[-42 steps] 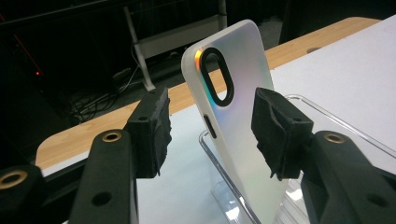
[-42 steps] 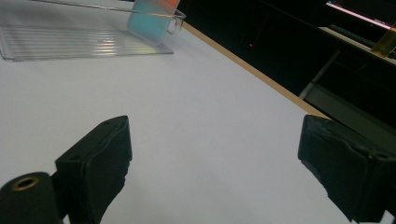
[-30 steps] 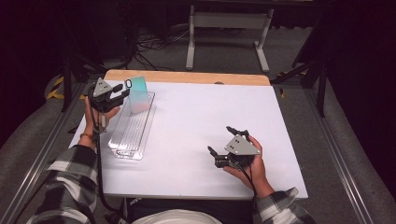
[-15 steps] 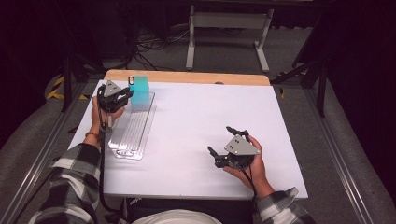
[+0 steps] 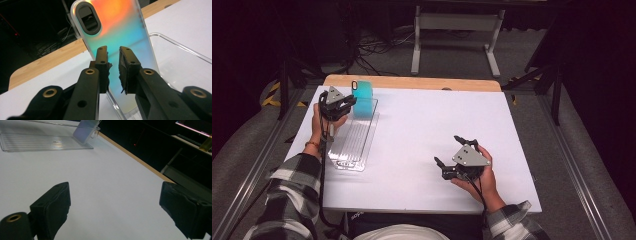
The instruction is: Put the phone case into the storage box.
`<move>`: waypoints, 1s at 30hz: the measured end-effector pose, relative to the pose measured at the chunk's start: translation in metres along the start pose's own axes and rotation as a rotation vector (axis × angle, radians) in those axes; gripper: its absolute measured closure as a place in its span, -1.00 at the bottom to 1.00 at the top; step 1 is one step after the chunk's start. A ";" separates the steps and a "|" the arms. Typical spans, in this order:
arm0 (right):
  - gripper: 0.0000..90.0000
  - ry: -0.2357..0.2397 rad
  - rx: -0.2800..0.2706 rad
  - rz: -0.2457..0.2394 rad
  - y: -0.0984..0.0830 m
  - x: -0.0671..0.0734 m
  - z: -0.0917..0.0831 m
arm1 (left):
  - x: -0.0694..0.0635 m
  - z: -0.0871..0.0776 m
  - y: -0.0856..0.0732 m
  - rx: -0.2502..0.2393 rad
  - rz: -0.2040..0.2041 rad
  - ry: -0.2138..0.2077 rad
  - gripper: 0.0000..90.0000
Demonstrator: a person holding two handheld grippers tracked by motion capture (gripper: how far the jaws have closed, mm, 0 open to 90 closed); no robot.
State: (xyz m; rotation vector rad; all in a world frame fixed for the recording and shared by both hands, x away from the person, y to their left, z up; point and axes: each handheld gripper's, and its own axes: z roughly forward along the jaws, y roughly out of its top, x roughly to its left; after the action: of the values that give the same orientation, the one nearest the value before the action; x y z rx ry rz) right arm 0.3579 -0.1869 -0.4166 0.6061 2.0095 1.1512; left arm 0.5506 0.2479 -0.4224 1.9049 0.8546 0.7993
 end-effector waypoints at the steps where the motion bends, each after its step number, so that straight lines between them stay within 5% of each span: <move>1: -0.77 0.001 0.001 0.000 0.000 0.000 0.000 | 0.001 -0.001 0.000 -0.005 -0.005 -0.001 0.71; 30: -0.77 -0.010 -0.017 -0.006 0.001 -0.002 -0.004 | -0.005 -0.040 0.015 -0.132 -0.033 -0.055 0.54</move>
State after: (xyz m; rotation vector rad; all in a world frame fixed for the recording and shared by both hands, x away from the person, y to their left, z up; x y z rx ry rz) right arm 0.3562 -0.1898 -0.4133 0.5956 1.9892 1.1585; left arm 0.5200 0.2562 -0.3932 1.7845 0.7789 0.7608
